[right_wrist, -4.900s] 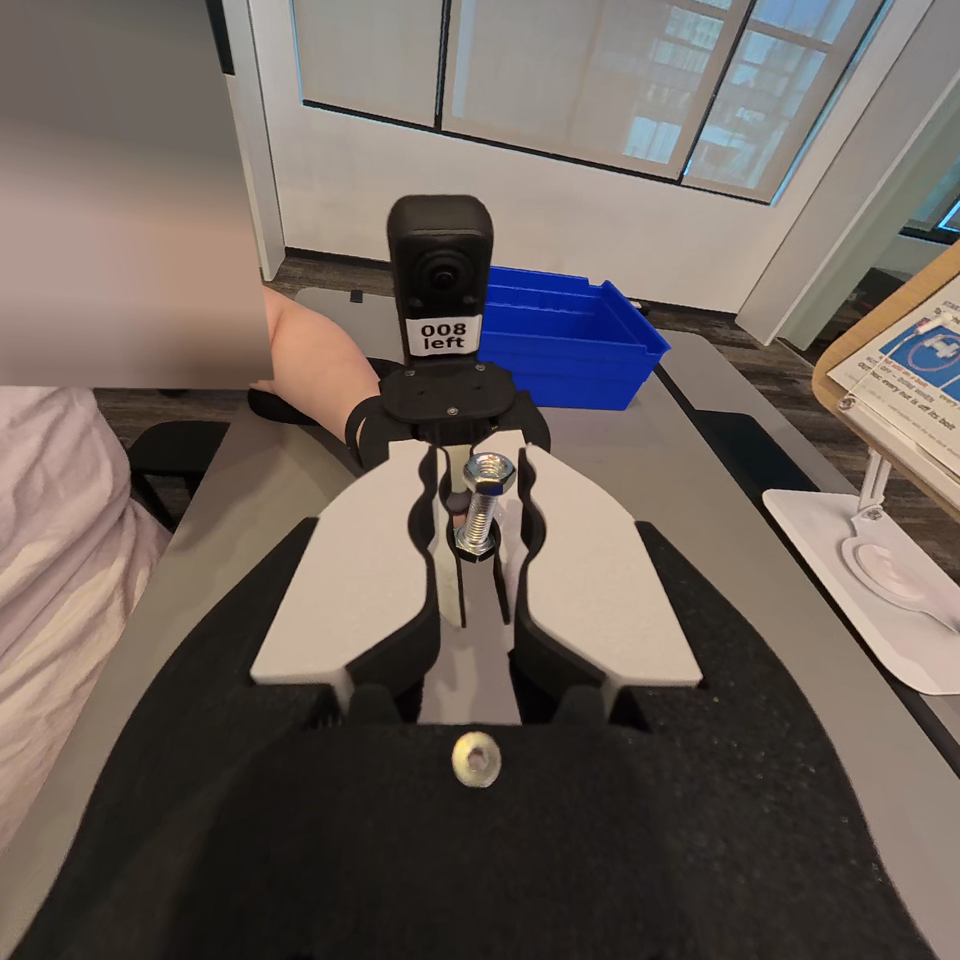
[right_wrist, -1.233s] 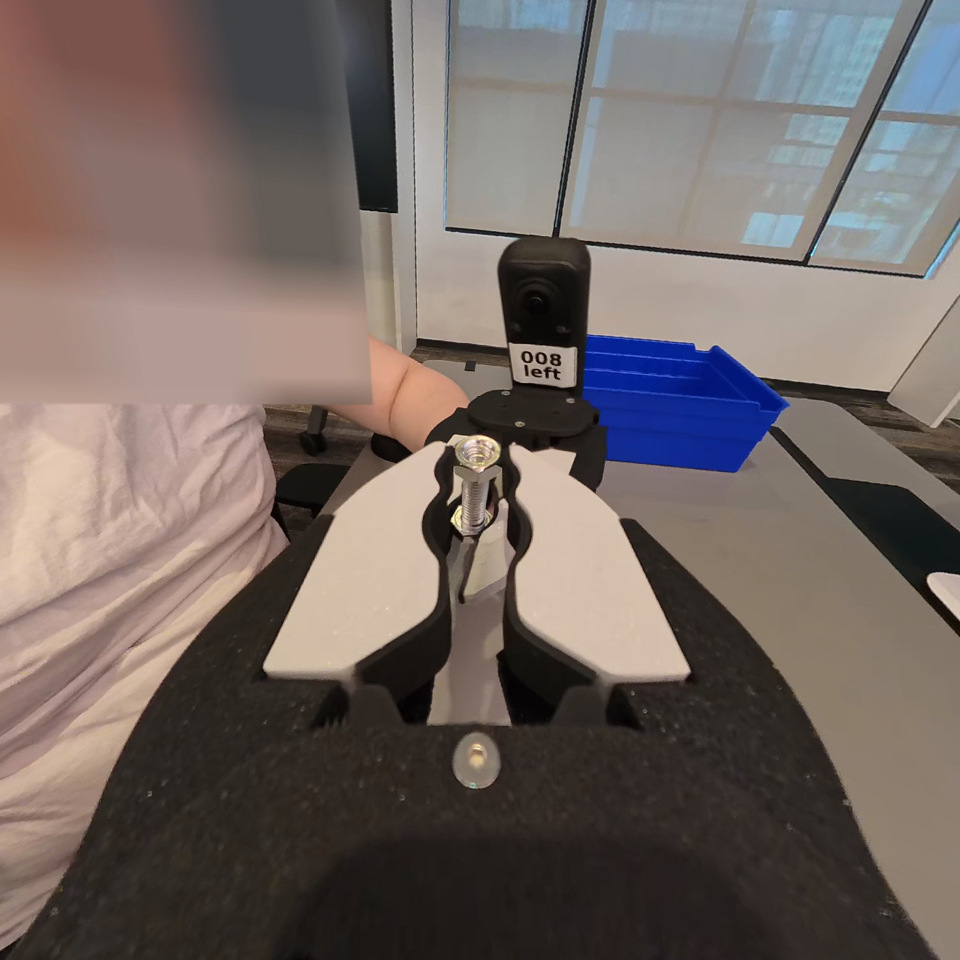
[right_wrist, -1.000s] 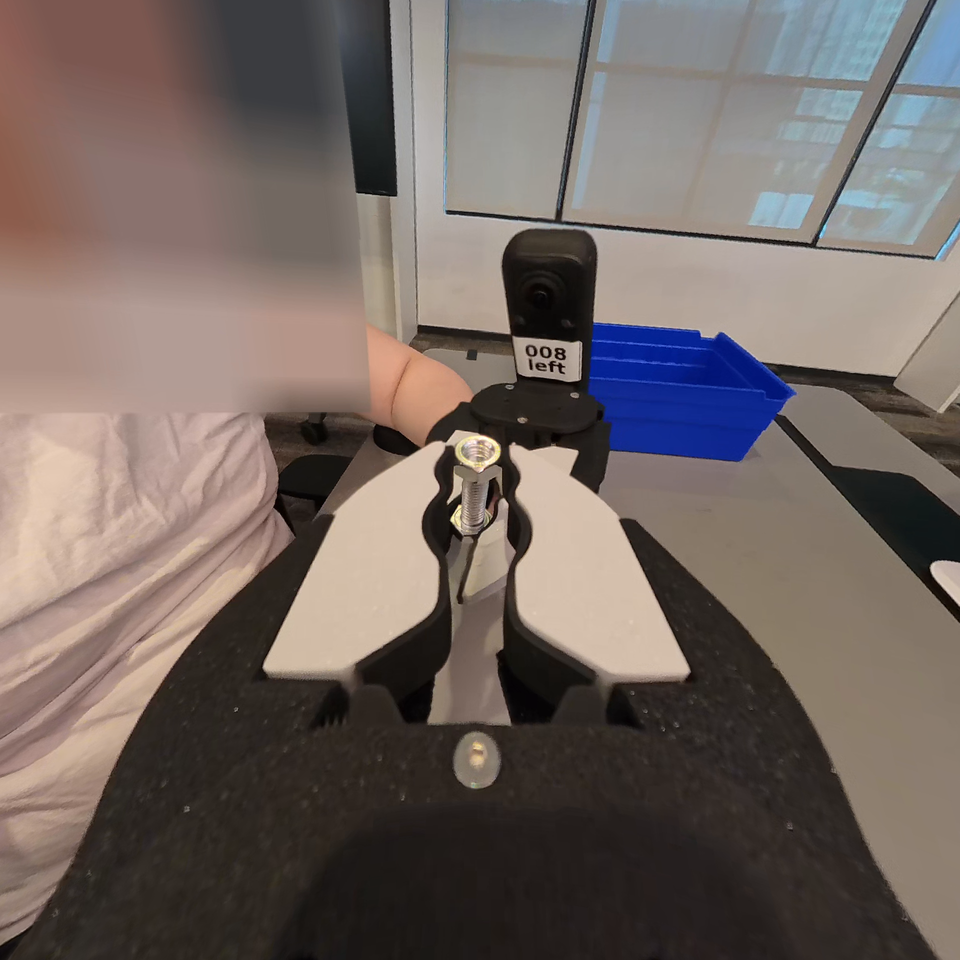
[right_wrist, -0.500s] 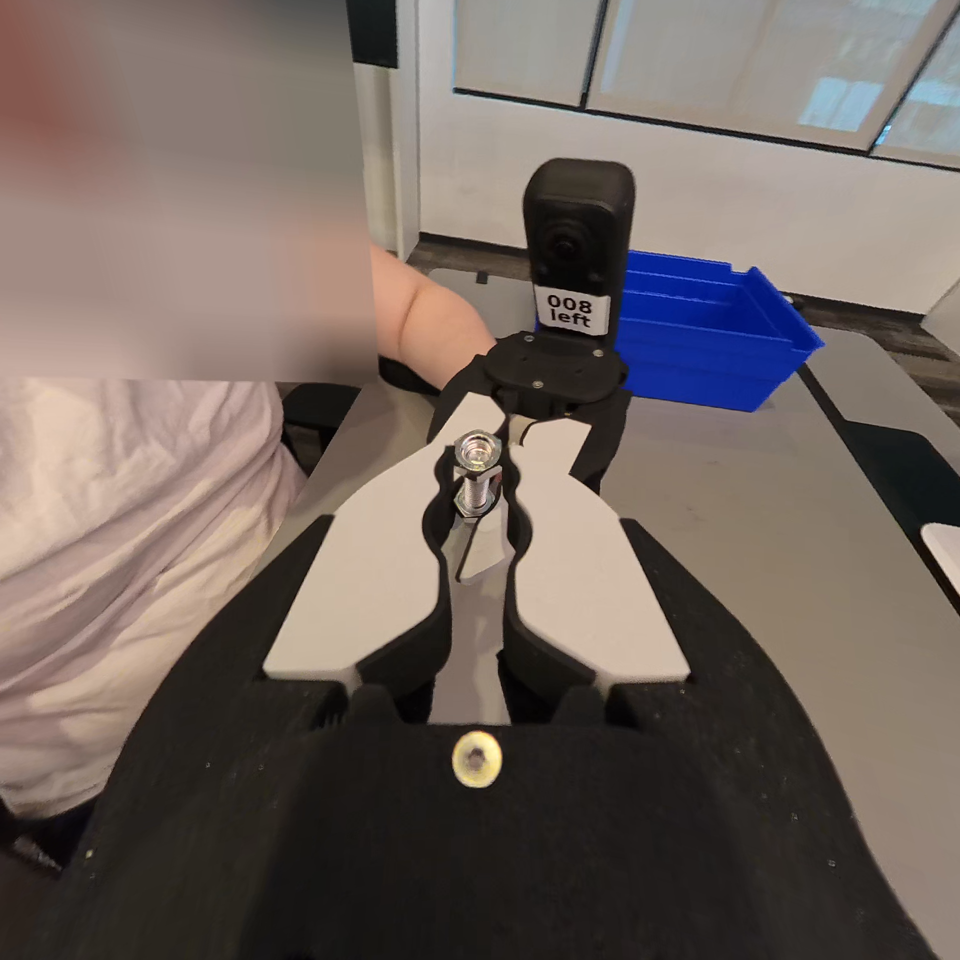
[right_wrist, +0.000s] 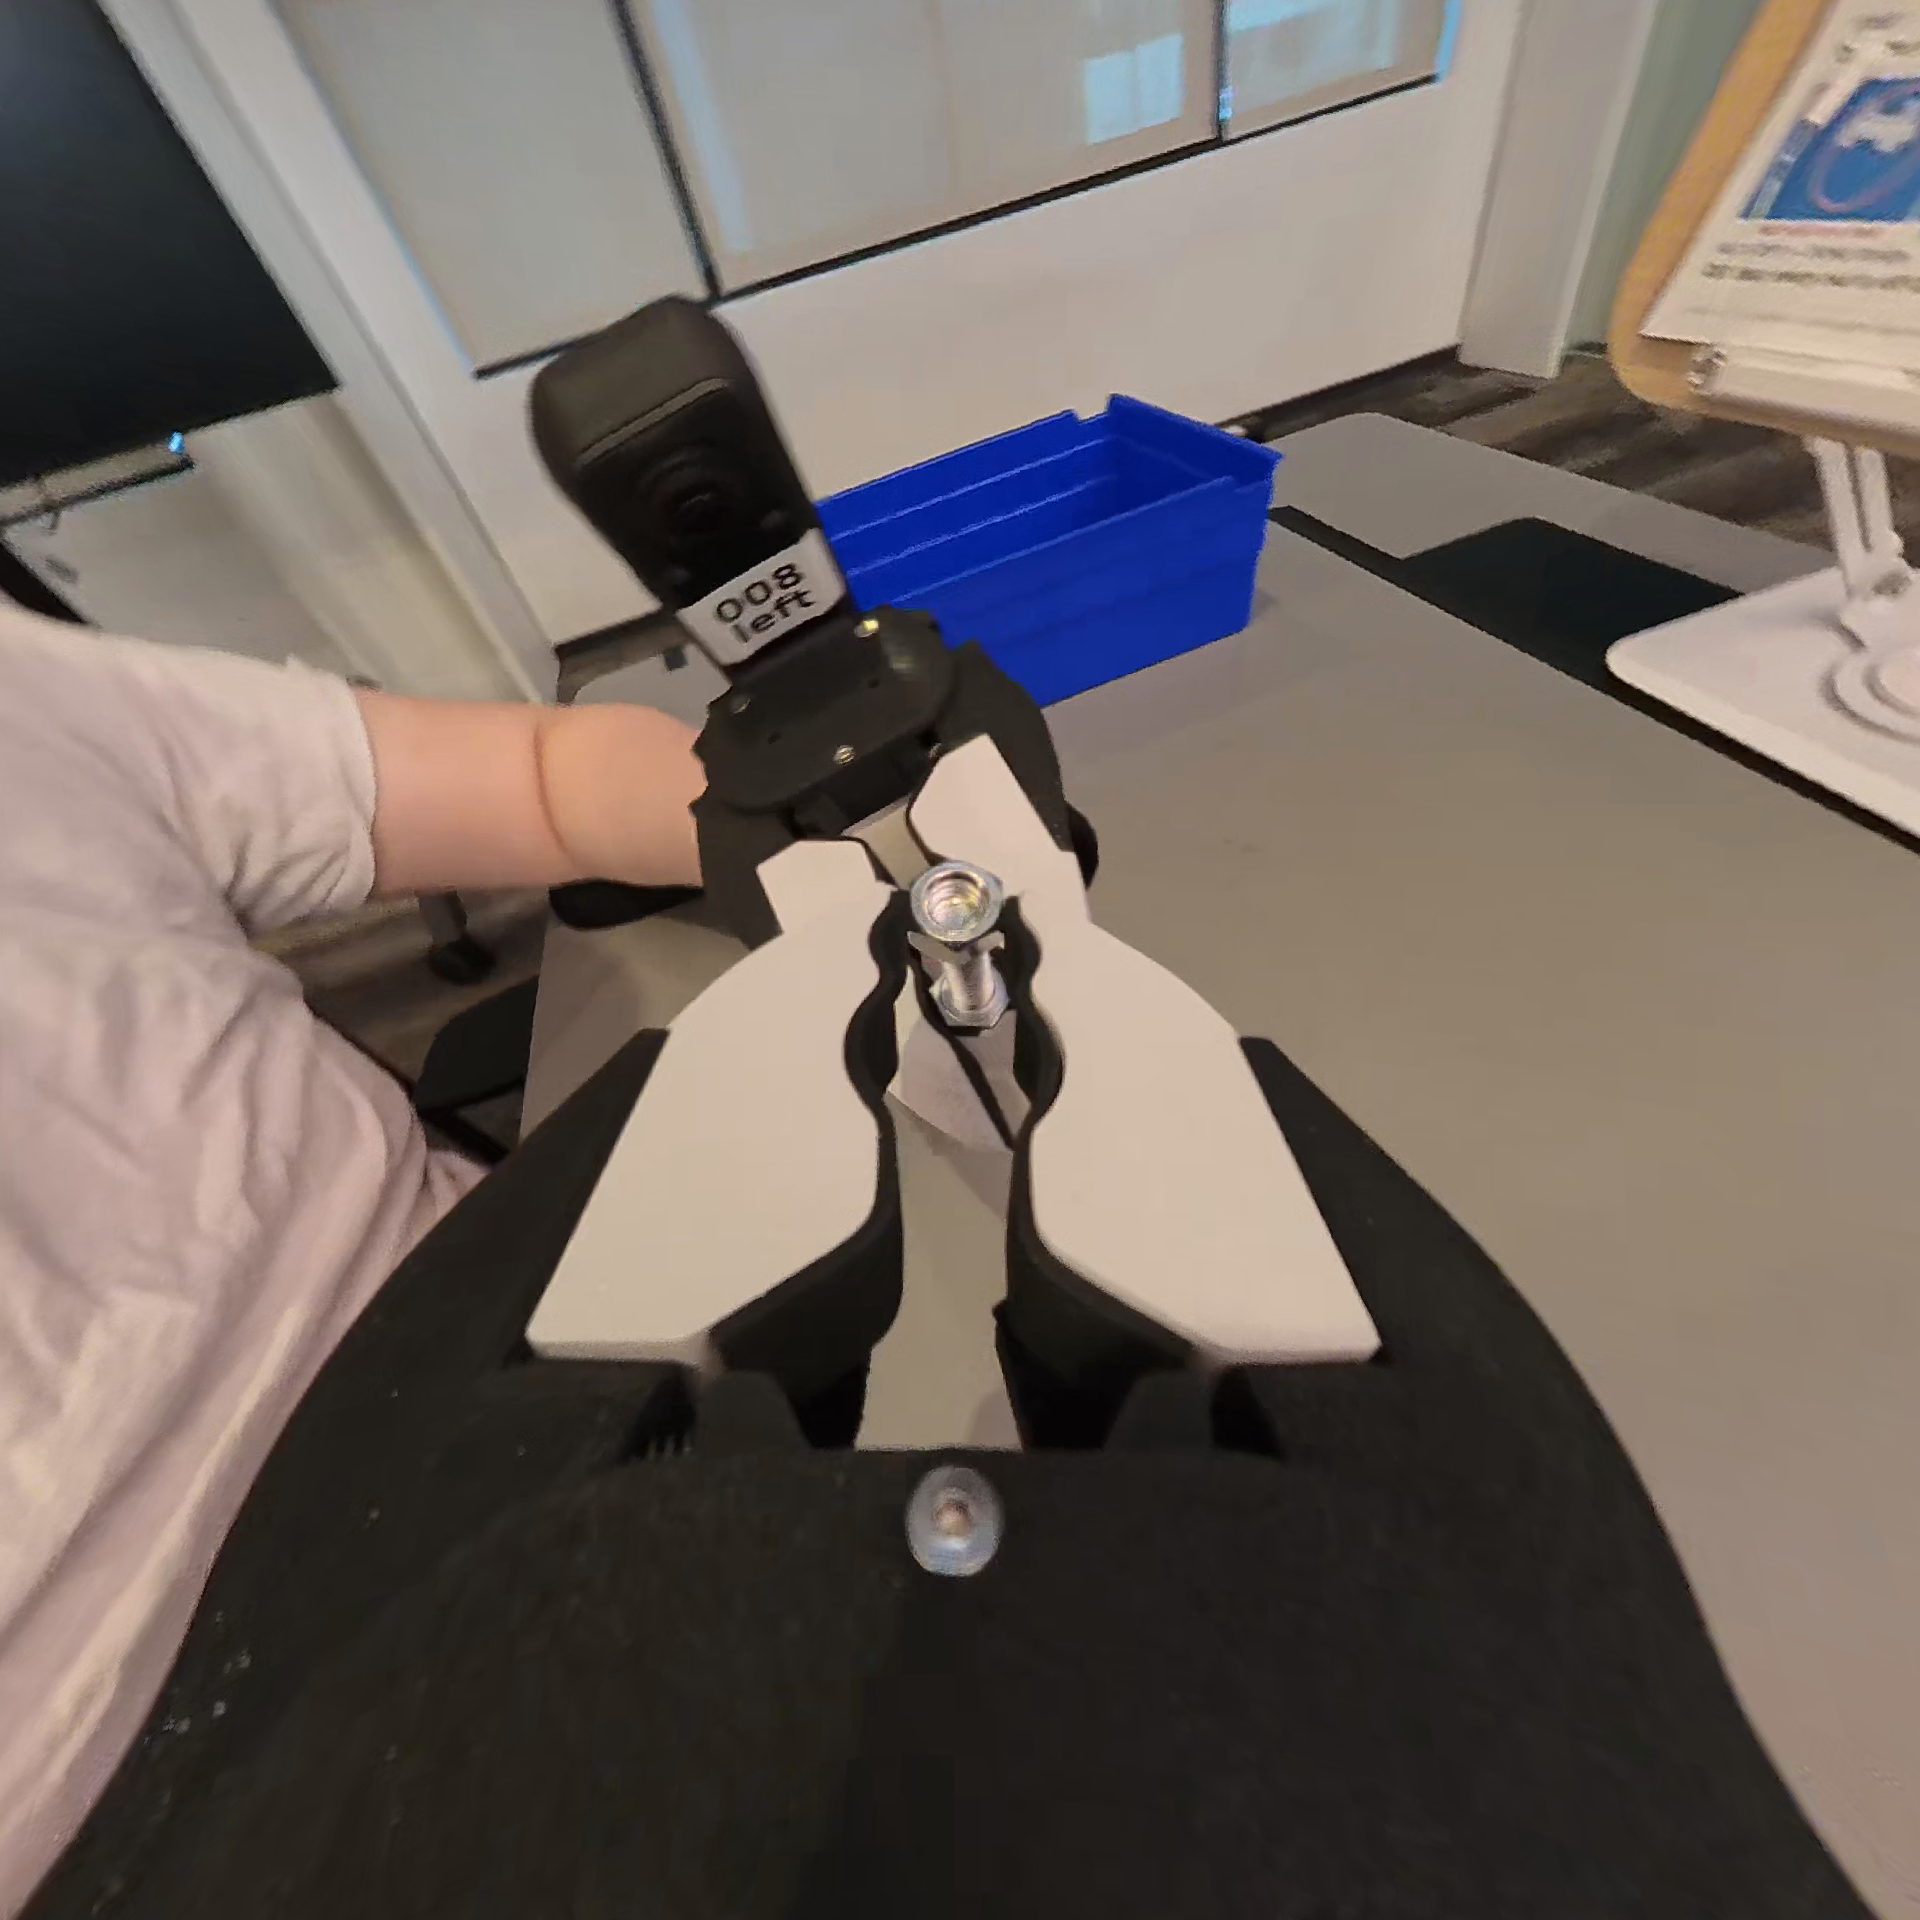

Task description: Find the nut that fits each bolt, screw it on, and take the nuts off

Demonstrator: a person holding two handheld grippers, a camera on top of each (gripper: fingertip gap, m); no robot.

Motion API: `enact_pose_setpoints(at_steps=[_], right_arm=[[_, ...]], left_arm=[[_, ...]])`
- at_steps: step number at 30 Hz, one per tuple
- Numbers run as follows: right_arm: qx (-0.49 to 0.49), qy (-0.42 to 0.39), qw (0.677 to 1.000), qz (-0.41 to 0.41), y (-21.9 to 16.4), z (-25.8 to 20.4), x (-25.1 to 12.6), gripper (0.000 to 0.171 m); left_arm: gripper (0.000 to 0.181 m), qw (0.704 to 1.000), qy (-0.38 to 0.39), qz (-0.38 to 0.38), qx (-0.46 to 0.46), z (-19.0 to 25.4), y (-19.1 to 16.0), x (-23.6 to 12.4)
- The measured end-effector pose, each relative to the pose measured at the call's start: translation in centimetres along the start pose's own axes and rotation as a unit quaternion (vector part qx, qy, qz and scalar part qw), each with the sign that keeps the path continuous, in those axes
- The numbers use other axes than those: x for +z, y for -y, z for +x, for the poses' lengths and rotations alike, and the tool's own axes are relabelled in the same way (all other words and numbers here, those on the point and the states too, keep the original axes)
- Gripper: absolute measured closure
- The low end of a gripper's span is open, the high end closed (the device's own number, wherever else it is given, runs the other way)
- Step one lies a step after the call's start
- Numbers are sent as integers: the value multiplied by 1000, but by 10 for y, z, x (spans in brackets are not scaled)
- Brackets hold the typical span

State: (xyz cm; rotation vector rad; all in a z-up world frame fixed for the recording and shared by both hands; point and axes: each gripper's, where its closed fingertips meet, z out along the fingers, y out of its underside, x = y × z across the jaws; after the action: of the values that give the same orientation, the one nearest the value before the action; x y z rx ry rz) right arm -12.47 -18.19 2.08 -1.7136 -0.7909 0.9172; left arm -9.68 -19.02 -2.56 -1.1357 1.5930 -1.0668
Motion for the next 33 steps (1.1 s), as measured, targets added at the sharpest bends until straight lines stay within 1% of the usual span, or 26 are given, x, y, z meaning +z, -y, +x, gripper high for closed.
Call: enact_pose_setpoints(at_steps=[2, 4, 8, 12, 17, 22, 28, 33], right_arm=[[33, -23, 999, 15, -1, 5, 2, 154], [42, -45, 998, 33, 0, 7, 2, 154], [19, -100, 994, 43, -1, 12, 2, 154], [52, -128, 989, 53, 0, 16, 3, 154], [62, -138, 987, 62, 1, 16, 4, 154], [49, -126, 988, 68, 4, 14, 4, 154], [14, -123, 991, 45, 1, 13, 6, 154], [1, -121, 992, 43, 2, 11, 6, 151]], left_arm=[[168, 999, 33, -16, 19, -7, -4, 0], [167, 998, 49, -21, 19, -11, -5, 0], [167, 997, 64, -31, 12, -15, -7, 0], [167, 996, 78, -38, 6, -19, -9, 0], [167, 996, 81, -35, 0, -20, -8, 0], [168, 998, 58, -16, -28, -16, -4, 0], [168, 998, 53, -10, -31, -14, -2, -1], [168, 998, 49, -7, -30, -13, 0, -1]])
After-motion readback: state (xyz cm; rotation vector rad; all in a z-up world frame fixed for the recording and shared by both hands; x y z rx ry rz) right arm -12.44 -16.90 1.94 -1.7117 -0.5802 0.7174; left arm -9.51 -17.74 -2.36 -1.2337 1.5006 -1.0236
